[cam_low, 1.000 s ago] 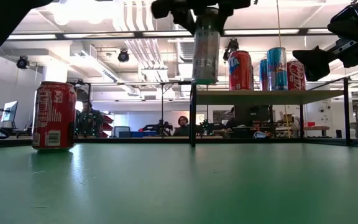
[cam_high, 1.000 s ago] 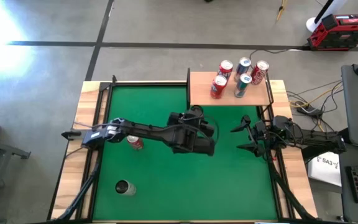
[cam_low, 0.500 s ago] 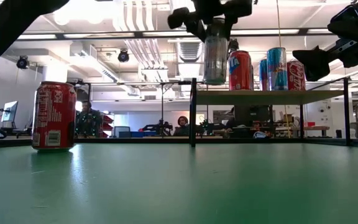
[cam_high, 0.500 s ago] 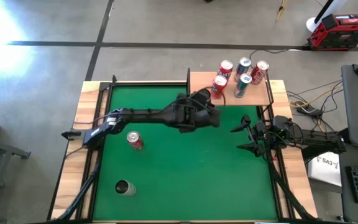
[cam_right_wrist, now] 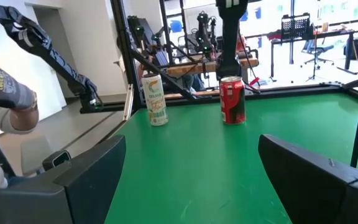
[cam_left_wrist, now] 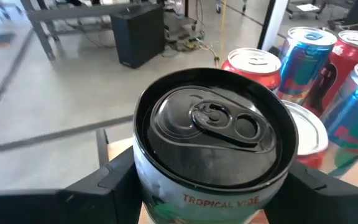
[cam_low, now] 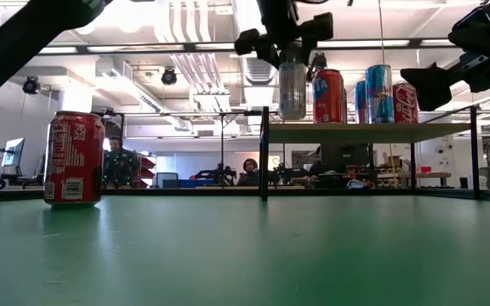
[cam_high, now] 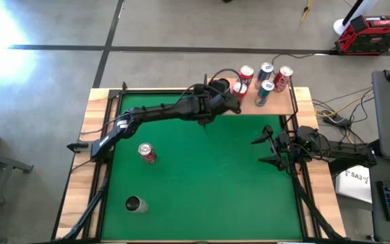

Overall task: Place canned beverage on shelf
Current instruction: Put the top white-yellow soda can on the shelf

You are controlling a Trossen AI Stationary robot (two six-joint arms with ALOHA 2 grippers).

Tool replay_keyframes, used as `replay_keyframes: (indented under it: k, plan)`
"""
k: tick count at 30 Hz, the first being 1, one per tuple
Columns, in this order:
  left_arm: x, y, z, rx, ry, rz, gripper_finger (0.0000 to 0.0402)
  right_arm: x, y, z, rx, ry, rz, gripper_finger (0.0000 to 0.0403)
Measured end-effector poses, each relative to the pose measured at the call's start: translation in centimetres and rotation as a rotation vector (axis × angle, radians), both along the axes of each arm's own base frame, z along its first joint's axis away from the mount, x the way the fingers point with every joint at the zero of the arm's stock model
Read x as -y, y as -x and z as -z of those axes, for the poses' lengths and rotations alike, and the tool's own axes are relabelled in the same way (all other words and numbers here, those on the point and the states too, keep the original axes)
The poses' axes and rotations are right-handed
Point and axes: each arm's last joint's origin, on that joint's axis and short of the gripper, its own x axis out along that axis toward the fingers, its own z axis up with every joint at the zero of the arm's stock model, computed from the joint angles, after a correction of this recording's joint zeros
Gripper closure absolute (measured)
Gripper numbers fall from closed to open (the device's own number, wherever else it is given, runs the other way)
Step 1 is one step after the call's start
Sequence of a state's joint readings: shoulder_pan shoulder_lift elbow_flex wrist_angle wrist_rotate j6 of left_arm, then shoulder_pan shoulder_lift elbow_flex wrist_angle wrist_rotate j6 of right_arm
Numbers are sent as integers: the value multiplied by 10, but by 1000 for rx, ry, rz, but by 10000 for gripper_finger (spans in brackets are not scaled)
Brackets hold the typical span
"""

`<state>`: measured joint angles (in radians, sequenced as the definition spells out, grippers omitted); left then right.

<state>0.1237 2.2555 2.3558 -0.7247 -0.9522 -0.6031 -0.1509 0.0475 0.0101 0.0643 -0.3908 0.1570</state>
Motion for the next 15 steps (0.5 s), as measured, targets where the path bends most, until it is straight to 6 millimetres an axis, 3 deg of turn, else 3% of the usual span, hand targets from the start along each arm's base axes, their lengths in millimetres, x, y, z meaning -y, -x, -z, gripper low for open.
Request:
replay_keyframes:
  k: [6, 15]
  plan:
    - [-23, 2, 0, 28, 43, 17, 174, 0, 0, 0, 0, 0, 0, 44]
    - [-38, 4, -3, 7, 0, 0, 174, 0, 0, 0, 0, 0, 0, 44]
